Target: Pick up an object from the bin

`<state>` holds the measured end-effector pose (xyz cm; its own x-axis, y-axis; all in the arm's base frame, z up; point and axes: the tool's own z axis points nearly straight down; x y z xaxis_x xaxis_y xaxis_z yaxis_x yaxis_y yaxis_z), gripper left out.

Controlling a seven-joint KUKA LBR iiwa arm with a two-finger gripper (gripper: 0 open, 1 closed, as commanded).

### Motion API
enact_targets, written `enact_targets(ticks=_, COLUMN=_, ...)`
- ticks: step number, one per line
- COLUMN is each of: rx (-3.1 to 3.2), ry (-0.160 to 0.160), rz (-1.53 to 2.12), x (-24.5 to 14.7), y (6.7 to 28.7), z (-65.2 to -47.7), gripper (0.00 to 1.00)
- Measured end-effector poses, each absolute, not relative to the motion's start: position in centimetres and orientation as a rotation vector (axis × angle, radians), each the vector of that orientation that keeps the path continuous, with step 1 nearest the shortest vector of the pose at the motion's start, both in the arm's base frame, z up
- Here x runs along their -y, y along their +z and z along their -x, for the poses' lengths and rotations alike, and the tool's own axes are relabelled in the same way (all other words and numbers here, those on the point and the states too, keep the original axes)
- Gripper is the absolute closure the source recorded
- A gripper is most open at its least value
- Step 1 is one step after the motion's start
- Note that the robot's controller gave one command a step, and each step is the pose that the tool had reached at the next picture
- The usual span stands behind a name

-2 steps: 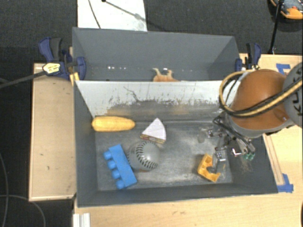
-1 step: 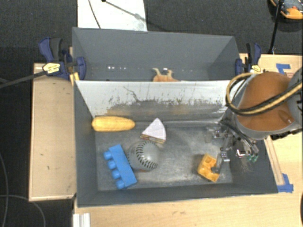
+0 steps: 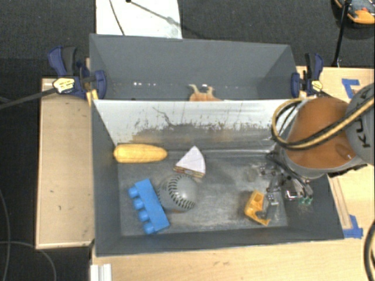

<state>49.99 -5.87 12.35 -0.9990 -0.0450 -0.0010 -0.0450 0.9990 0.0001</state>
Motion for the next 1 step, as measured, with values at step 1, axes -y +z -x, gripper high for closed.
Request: enact_targets(ticks=1, rx=-3.114, ry=0.000, rz=0.408, x=6.95, y=10.45, z=-49.81, gripper=0.00)
